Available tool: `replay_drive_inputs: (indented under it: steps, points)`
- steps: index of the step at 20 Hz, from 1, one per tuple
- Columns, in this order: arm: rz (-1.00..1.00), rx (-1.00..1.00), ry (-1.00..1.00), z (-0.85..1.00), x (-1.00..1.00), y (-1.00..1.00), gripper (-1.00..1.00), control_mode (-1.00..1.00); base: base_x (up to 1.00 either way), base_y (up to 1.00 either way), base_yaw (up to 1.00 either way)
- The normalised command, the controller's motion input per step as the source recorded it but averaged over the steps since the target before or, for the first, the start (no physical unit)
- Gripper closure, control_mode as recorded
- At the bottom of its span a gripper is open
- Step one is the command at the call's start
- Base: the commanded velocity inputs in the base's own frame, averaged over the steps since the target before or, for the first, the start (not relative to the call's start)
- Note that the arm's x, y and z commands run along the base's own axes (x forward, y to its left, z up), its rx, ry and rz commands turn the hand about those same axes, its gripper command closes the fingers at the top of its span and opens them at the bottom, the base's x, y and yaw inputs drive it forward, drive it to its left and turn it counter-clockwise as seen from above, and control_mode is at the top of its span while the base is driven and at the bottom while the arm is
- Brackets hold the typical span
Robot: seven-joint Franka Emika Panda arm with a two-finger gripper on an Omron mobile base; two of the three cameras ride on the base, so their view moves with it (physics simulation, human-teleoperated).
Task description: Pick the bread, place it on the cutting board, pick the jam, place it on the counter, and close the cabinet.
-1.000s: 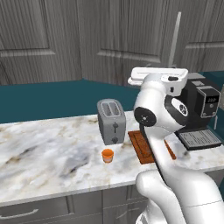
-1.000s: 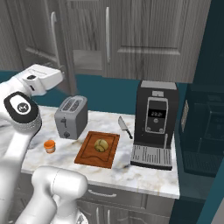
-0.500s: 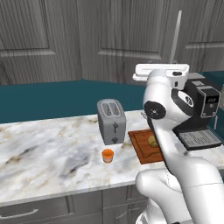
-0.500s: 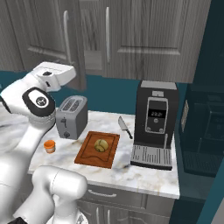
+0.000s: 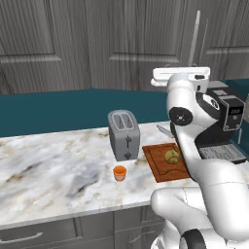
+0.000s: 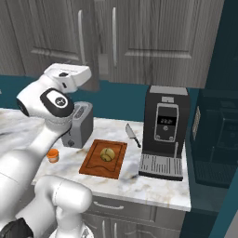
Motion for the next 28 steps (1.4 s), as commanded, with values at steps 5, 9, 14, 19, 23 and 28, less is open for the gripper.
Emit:
replay_drive_inputs:
  steps: [5,9,14,19,23,28]
  points:
    - [0.01,0.00,0.00,-0.06,0.49,-0.05,-1.00,-1.00,0.00,0.00,0.00]
    - [0.00,0.00,0.00,-0.05,0.49,0.00,-1.00,-1.00,0.00,0.00,0.00]
    - [0.00,0.00,0.00,-0.10,0.50,0.00,-1.00,-1.00,0.00,0.00,0.00]
    - [0.00,0.00,0.00,-0.10,0.48,0.00,-1.00,-1.00,0.00,0.00,0.00]
    - [0.00,0.00,0.00,-0.10,0.42,0.00,-1.00,-1.00,0.00,0.00,0.00]
    - [0.00,0.00,0.00,-0.07,0.38,0.00,-1.00,-1.00,0.00,0.00,0.00]
